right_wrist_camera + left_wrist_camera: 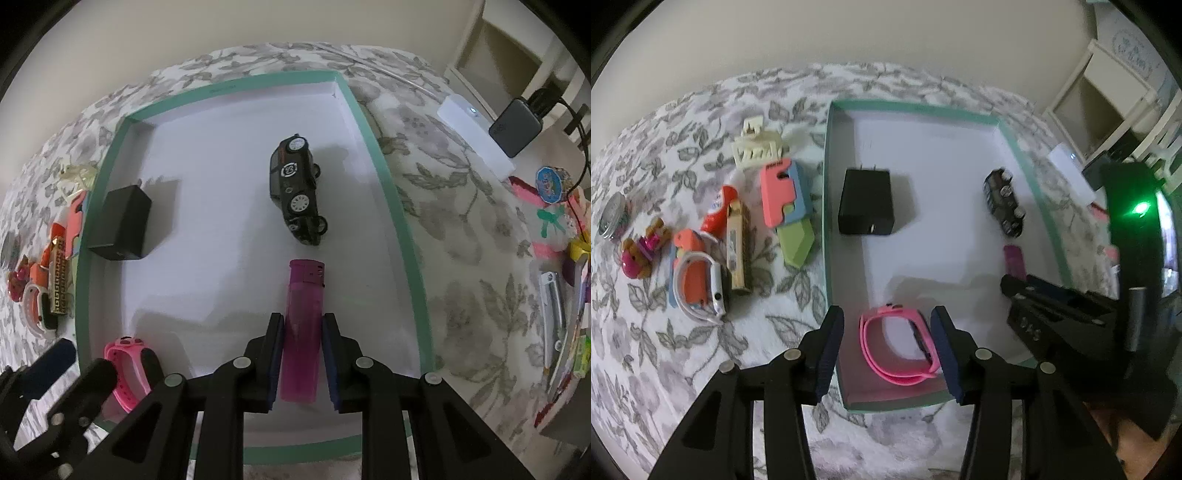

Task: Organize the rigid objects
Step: 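Carry the lighter into the tray with the right tool while the left tool carries the watch there, then open both tools to release the lighter and watch in the tray, then move both tools back toward the remaining objects beside the tray, then grasp the white smartwatch with the right tool while the left tool grasps the pink ball toy, then carry the smartwatch into the tray with the right tool while the left tool carries the pink toy there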

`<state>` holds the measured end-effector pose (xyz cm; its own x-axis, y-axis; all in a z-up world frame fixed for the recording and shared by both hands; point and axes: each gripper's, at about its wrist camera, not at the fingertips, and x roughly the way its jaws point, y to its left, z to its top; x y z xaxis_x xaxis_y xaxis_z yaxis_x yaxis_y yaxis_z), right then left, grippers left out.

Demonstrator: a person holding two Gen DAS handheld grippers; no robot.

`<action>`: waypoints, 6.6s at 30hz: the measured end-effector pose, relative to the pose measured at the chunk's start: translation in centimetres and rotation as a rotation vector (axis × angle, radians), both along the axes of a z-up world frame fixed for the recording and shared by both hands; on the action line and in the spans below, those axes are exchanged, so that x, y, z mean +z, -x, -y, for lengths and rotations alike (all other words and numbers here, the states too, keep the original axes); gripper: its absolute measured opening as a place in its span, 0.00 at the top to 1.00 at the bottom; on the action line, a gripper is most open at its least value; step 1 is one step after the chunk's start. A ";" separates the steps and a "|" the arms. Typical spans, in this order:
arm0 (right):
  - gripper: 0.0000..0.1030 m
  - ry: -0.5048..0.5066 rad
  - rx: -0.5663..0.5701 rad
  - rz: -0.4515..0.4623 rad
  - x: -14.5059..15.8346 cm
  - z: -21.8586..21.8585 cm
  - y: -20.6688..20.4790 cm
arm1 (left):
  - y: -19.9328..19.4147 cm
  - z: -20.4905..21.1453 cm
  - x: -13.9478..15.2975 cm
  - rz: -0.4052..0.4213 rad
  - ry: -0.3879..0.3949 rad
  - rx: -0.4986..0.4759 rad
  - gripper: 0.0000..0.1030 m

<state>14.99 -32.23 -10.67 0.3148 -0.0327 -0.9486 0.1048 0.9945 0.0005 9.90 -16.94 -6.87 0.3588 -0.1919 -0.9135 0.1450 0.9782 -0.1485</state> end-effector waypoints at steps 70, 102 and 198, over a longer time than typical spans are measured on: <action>0.00 -0.133 0.314 0.416 11.1 -14.1 0.6 | -1.1 -25.5 5.2 0.211 0.114 0.651 0.00; 0.26 -0.259 0.439 0.097 1.8 -22.4 -1.2 | -4.8 -27.1 -3.0 -0.016 0.177 0.615 0.18; 0.48 -0.161 0.124 0.396 15.2 -3.6 -1.2 | -3.7 -14.1 9.6 0.190 0.446 0.296 0.60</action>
<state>16.20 -28.65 4.57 0.6473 0.1669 -0.7438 -0.0552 0.9834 0.1727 13.55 -2.80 2.75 0.6060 -0.4108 -0.6812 -0.0615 0.8296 -0.5550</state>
